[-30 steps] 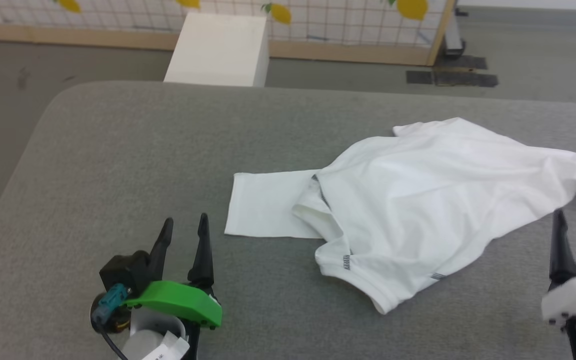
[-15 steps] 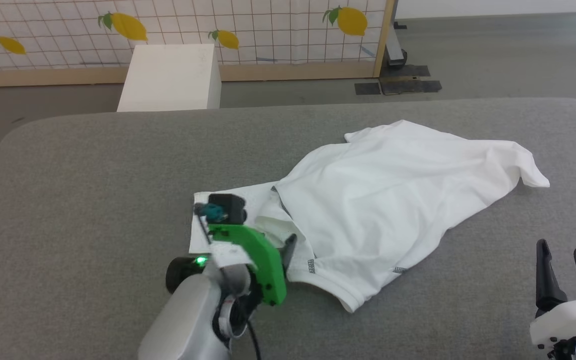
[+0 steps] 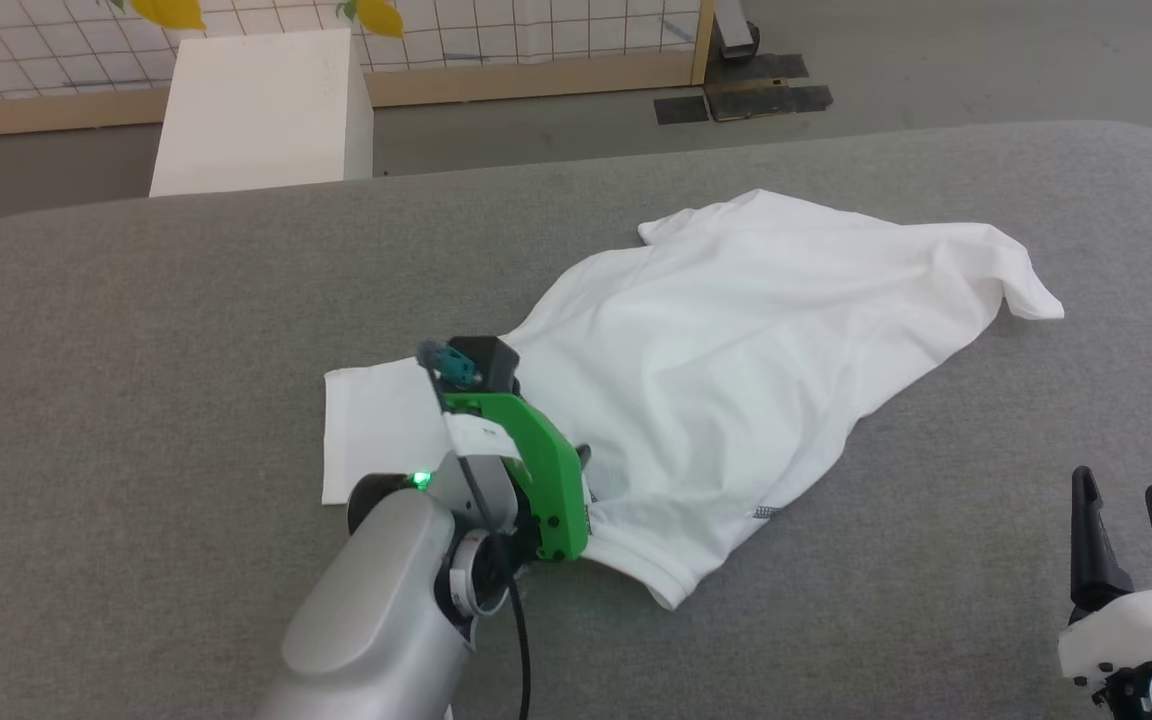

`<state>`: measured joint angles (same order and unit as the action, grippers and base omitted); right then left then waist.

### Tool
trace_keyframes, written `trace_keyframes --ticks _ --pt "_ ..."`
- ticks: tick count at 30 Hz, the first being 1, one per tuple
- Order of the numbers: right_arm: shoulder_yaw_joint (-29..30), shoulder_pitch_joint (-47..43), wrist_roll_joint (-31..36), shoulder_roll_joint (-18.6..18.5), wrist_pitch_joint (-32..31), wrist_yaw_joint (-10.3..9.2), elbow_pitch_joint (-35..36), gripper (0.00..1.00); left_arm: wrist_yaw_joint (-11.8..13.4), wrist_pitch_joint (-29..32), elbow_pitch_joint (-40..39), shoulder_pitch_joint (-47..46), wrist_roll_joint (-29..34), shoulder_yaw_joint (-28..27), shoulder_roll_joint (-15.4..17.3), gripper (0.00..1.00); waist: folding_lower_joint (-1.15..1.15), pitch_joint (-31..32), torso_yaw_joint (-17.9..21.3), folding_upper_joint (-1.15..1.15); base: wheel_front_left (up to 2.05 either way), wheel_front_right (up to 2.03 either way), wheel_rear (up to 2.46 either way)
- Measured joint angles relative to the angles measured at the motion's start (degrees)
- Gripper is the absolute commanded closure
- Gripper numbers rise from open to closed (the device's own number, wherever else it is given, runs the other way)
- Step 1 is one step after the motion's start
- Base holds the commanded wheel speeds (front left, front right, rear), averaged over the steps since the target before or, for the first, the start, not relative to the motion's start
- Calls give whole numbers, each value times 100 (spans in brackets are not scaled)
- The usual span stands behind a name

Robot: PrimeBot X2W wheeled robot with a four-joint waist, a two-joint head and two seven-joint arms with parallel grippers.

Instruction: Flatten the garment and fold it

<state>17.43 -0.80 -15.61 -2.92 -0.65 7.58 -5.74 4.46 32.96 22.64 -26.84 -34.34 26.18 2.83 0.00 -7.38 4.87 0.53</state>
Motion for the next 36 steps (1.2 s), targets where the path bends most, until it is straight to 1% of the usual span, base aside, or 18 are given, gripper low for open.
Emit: trace_keyframes --ticks 2,5,10,12,15,16,19,21,24,26,27,28,30,32,34,36 --pt "52 -1 18 -1 1 0 -11 0 41 -210 -160 -8 -307 -147 -4 100 0 -43 -10 0 0 0 0" --pt "83 -7 53 -2 0 0 -29 0 93 -405 -468 9 -603 -359 -5 100 0 -54 -92 0 0 0 0" --pt "74 -51 100 -1 -34 0 -71 0 202 -572 -1180 337 -842 -726 47 100 0 -14 -355 0 0 0 0" --pt "46 -55 104 -2 -35 0 -87 0 354 -628 -1507 684 -934 -884 121 100 0 26 -521 0 0 0 0" --pt "-25 -56 112 -1 -58 0 -91 0 670 -699 -1873 1311 -1013 -1170 288 100 0 100 -785 0 0 0 0" --pt "-74 -56 114 -1 -69 0 -91 0 784 -793 -1985 1561 -1074 -1343 311 100 0 124 -880 0 0 0 0" --pt "-153 -55 113 2 -92 0 -92 0 1049 -902 -2121 2190 -1125 -1614 380 100 0 187 -1129 0 0 0 0" --pt "-180 -52 115 1 -105 0 -81 0 1123 -921 -2103 2501 -1182 -1664 388 100 0 215 -1276 0 0 0 0" --pt "-231 -47 130 3 -145 0 -80 0 1146 -1045 -1872 2681 -1204 -1646 360 100 0 236 -1464 0 0 0 0" --pt "-254 -46 131 2 -182 0 -81 0 1111 -1152 -1636 2668 -1192 -1618 334 100 0 240 -1563 0 0 0 0" --pt "-261 -46 131 2 -187 0 -87 0 1085 -1180 -1537 2659 -1215 -1623 307 75 0 241 -1591 0 0 0 0" --pt "-275 -46 131 3 -187 0 -92 0 1073 -1233 -1418 2644 -1210 -1610 290 0 0 245 -1617 0 0 0 0" --pt "-315 -46 131 3 -189 0 -107 0 1023 -1381 -1315 2605 -1213 -1660 277 0 0 260 -1622 0 0 0 0" --pt "-333 -47 129 4 -216 0 -118 0 932 -1660 -1382 2520 -1170 -1735 303 0 0 284 -1598 0 0 0 0" --pt "-321 -48 127 3 -298 0 -122 0 780 -2080 -1573 2402 -991 -1812 400 0 0 315 -1575 0 0 0 0" --pt "-320 -47 162 3 -489 0 -122 0 569 -2778 -1844 2270 -626 -1863 609 0 0 334 -1540 0 0 0 0"
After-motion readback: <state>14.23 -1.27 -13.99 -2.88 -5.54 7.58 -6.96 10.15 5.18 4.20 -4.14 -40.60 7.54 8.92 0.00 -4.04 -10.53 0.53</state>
